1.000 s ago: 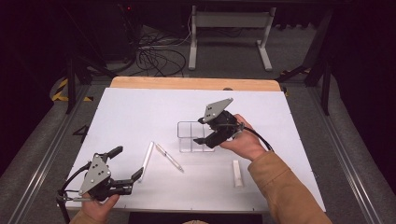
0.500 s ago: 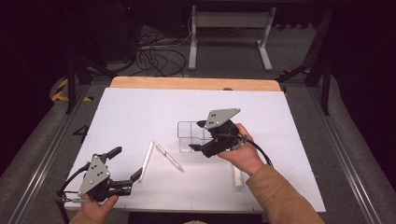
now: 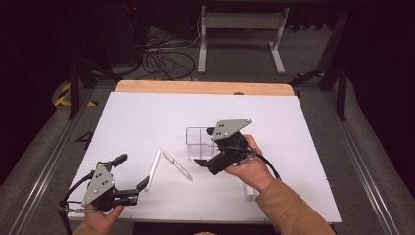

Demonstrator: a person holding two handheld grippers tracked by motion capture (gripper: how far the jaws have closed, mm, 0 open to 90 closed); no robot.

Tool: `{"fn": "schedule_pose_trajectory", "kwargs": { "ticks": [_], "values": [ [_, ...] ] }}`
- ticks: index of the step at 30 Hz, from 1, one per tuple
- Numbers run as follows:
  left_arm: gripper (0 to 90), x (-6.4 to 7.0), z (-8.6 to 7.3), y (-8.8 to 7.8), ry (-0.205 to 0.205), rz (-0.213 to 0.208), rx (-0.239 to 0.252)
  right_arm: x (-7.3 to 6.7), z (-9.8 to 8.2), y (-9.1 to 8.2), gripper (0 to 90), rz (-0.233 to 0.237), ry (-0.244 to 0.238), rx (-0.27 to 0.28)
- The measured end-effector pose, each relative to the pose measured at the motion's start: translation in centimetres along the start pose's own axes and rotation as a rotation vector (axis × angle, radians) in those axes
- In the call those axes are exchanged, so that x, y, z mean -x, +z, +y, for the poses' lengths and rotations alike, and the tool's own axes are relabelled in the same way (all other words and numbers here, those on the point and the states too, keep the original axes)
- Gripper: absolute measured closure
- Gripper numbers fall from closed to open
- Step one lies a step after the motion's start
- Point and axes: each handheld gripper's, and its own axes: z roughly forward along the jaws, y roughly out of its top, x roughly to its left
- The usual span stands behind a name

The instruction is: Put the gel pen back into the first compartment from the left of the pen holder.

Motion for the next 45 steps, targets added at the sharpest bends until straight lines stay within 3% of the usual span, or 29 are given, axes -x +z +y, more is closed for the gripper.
{"fn": "schedule_pose_trajectory", "kwargs": {
  "ticks": [9, 19, 36, 45],
  "values": [
    [9.0, 0.0, 0.0, 0.1, -0.003, 0.0, -0.001, -0.6, -0.2, 0.4, 0.0, 0.019, 0.038, -0.011],
    [9.0, 0.0, 0.0, 0.1, -0.002, -0.002, -0.001, -1.4, -0.1, 0.7, 0.0, 0.004, 0.052, -0.013],
    [9.0, 0.0, 0.0, 0.1, -0.003, -0.004, -0.001, -2.8, -1.4, 2.2, 12.1, -0.045, 0.209, -0.019],
    [9.0, -0.1, 0.0, 0.1, -0.004, -0.005, 0.001, -3.2, -2.2, 3.8, 19.2, -0.049, 0.253, -0.047]
  ]
}}
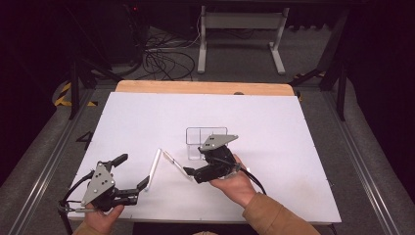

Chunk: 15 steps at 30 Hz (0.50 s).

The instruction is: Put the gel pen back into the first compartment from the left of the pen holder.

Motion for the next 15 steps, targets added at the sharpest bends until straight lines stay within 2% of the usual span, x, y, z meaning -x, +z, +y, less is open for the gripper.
{"fn": "schedule_pose_trajectory", "kwargs": {
  "ticks": [10, 15],
  "values": [
    [9.0, 0.0, 0.0, 0.0, -0.004, -0.001, -0.001, -0.6, -0.7, 3.0, 26.0, -0.044, 0.028, -0.082],
    [9.0, 0.0, 0.0, 0.0, -0.003, -0.001, -0.002, -1.0, -1.0, 4.3, 31.1, -0.093, 0.042, -0.123]
  ]
}}
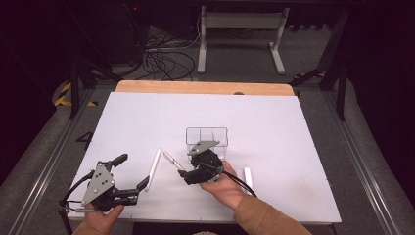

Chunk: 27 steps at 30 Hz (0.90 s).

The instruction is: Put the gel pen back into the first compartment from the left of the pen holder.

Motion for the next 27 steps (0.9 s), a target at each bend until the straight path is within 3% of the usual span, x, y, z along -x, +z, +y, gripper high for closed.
{"fn": "schedule_pose_trajectory", "kwargs": {
  "ticks": [11, 27],
  "values": [
    [8.9, 0.0, 0.0, 0.0, 0.003, -0.001, -0.003, -0.3, -0.4, 2.4, 47.2, -0.051, 0.048, -0.107],
    [8.9, 0.1, -0.1, 0.0, 0.006, 0.0, -0.005, -1.0, -0.8, 3.8, 68.6, -0.076, 0.038, -0.162]
  ]
}}
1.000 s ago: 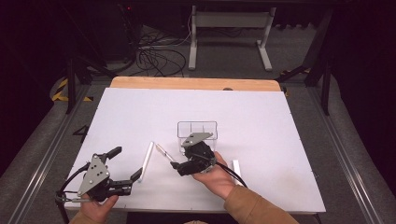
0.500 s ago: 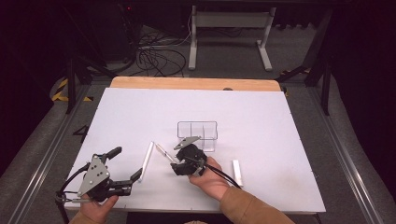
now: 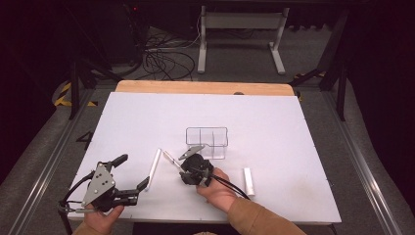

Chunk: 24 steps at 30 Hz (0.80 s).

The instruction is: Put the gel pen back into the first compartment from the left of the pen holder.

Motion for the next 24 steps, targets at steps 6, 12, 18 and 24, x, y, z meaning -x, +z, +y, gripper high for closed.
{"fn": "schedule_pose_trajectory", "kwargs": {
  "ticks": [6, 12, 18, 24],
  "values": [
    [9.0, 0.04, 0.01, -0.02, 0.001, -0.003, 0.001, -0.36, -0.05, 0.29, 77.6, -0.031, 0.005, -0.005],
    [8.9, 0.07, 0.01, -0.01, 0.003, -0.001, 0.002, -0.46, -0.06, 0.32, 79.7, -0.044, 0.017, -0.004],
    [9.0, 0.06, 0.01, -0.01, 0.003, -0.002, 0.002, -0.54, -0.09, 0.33, 80.5, -0.05, 0.021, 0.0],
    [9.0, 0.05, 0.01, -0.04, 0.002, -0.002, 0.002, -0.51, -0.14, 0.3, 80.8, -0.047, 0.025, 0.004]
  ]
}}
